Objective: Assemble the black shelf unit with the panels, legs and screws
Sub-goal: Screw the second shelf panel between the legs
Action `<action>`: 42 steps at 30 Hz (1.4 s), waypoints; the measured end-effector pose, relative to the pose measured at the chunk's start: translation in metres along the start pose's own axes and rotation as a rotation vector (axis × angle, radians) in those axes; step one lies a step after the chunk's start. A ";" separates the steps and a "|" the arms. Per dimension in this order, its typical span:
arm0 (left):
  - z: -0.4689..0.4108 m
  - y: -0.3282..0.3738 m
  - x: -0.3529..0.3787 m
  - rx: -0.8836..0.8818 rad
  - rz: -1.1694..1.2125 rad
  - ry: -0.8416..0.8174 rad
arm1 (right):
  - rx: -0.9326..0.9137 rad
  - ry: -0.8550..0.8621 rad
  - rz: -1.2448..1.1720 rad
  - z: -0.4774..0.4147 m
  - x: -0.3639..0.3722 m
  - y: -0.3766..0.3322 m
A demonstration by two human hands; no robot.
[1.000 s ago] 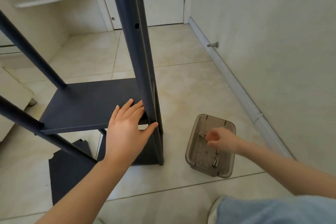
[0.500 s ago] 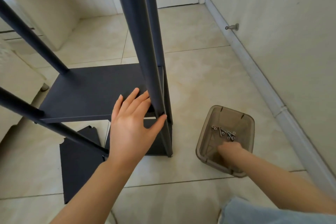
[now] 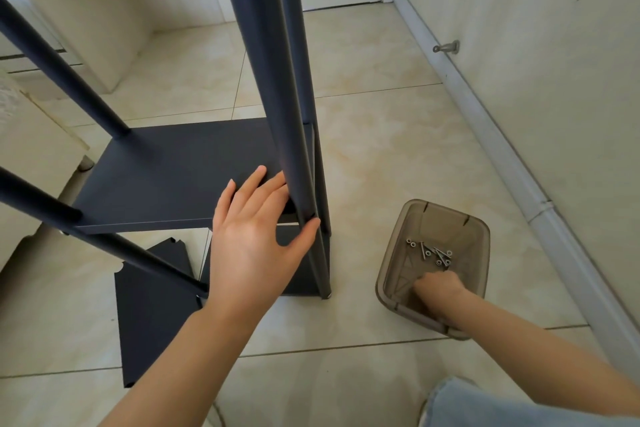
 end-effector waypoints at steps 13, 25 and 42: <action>-0.001 0.006 -0.002 -0.094 -0.056 -0.129 | -0.107 0.277 -0.947 0.069 -0.113 -0.008; 0.006 0.003 -0.015 -0.052 0.013 -0.141 | -0.395 0.394 -1.361 0.197 -0.264 -0.067; 0.050 -0.029 0.048 -0.790 1.206 -0.328 | -0.377 0.418 -1.046 0.218 -0.250 -0.106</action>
Point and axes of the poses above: each hand's wrist, its own z-axis away from the middle knuckle, its own x-axis out of the palm, y = z × x, the point moved 9 cm from there along -z, towards the middle knuckle, and after that the axes turned 15 degrees about -z, right-handed, at the moved point
